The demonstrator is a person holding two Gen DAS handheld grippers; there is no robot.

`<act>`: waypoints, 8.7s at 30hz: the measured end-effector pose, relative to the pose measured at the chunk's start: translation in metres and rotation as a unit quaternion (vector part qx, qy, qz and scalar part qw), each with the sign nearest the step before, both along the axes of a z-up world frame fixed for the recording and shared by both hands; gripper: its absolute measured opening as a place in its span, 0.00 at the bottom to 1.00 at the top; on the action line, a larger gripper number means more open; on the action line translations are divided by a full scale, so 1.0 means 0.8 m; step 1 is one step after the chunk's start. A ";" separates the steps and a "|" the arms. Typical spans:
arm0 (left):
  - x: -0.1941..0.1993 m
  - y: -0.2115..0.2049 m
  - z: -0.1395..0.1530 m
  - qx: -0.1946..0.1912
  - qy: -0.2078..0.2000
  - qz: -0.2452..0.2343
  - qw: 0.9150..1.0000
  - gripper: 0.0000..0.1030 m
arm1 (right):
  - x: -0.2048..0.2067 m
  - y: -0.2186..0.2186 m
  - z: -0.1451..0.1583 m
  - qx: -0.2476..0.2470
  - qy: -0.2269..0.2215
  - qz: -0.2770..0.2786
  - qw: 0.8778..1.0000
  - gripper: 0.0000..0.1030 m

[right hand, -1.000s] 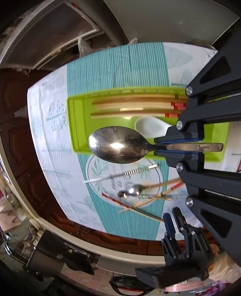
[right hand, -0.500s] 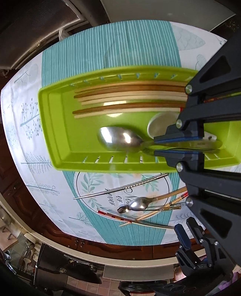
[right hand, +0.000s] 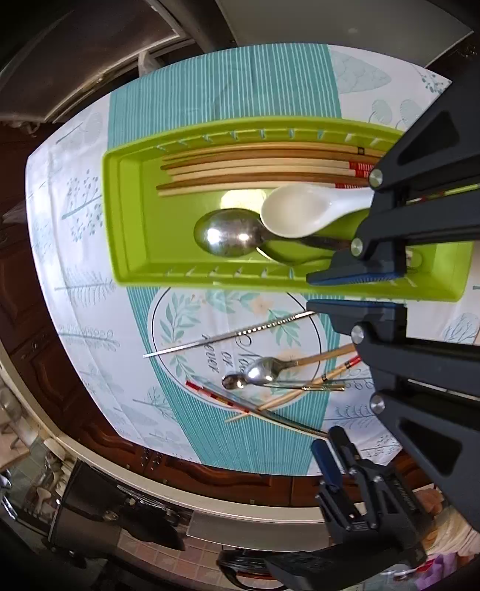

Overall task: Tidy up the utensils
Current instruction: 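Move the left tool onto the red-banded chopstick while the right tool returns to the plate, then grasp the red-banded chopstick with the left tool while the right tool grasps a steel chopstick, then carry both chopsticks into the green tray and open both tools, then move both tools back to the plate and grasp a small steel spoon with the left tool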

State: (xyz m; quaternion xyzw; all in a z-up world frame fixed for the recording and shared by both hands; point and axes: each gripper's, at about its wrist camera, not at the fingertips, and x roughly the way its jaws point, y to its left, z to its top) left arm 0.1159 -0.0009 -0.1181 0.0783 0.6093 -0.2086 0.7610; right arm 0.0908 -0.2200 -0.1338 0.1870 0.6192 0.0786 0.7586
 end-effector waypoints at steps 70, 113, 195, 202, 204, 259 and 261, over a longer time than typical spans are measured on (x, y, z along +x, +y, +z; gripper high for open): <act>0.090 0.107 -0.099 -0.006 0.059 0.100 0.993 0.03 | 0.073 0.200 -0.055 0.072 0.056 0.062 0.994 0.08; 0.034 0.159 -0.121 -0.140 0.089 0.170 0.971 0.03 | 0.087 0.296 -0.082 -0.068 0.057 0.064 0.994 0.12; -0.015 -0.211 -0.044 -0.085 0.059 0.066 0.992 0.15 | -0.036 -0.092 -0.018 -0.015 -0.012 -0.053 0.998 0.06; -0.036 -0.201 -0.026 -0.046 0.024 0.048 0.998 0.18 | -0.051 -0.079 -0.015 -0.014 -0.016 -0.057 0.998 0.07; -0.042 -0.195 -0.024 -0.037 0.019 0.044 0.998 0.18 | -0.056 -0.077 -0.012 -0.014 -0.020 -0.060 0.998 0.06; 0.076 -0.052 -0.105 0.015 0.049 0.127 0.991 0.12 | 0.070 0.084 -0.052 -0.008 0.030 0.060 0.998 0.06; 0.077 -0.052 -0.107 0.012 0.052 0.132 0.990 0.04 | 0.070 0.084 -0.052 -0.007 0.031 0.060 0.998 0.06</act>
